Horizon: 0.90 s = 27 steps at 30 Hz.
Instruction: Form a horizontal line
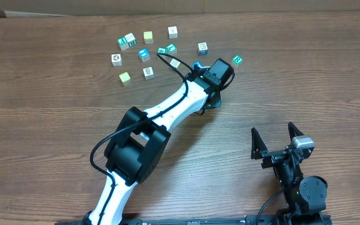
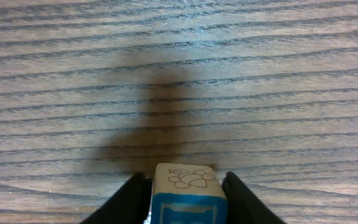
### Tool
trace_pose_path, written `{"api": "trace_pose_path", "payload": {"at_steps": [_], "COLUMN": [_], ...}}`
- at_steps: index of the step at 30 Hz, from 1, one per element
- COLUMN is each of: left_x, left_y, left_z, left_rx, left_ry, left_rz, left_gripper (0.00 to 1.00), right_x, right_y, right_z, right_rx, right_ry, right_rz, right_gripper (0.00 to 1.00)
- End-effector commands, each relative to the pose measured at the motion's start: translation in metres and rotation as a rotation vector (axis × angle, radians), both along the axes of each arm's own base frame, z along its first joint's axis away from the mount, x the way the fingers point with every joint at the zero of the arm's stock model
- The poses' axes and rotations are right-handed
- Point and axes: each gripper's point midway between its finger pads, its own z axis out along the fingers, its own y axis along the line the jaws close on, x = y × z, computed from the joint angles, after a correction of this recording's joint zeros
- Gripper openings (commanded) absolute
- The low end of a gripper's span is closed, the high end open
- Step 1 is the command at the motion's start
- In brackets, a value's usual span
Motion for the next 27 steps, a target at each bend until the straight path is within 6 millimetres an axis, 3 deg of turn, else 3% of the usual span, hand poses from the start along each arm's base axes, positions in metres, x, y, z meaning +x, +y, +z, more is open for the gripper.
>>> {"api": "trace_pose_path", "payload": {"at_steps": [1,13,16,20,27], "left_x": [0.0020,0.0023,0.0026,0.0027,0.0050], "left_y": [-0.0004,-0.0007,-0.0007,-0.0005,0.0036], "left_z": [-0.0041,-0.0040,-0.0039,-0.0039,-0.0028], "left_rx": [0.011,0.010,0.010,0.011,0.025], "left_ry": [-0.001,-0.003,-0.004,-0.003,-0.006], "left_rz": [-0.007,-0.008,-0.011,-0.011,-0.030], "left_gripper": [0.39,0.47,0.43,0.30,0.32], "right_x": [0.0006,0.0006,0.0006,0.0006,0.0006], "right_y": [-0.0010,-0.0011,-0.0010,-0.0011,-0.0010], "right_z": [-0.0028,-0.0028,-0.0028,-0.0028,-0.0028], "right_rx": [0.003,0.003,0.003,0.003,0.003], "right_ry": [0.001,0.001,0.001,0.001,0.001], "right_rz": [-0.008,-0.008,-0.008,-0.008,-0.008], "right_gripper": [1.00,1.00,1.00,1.00,1.00]}}
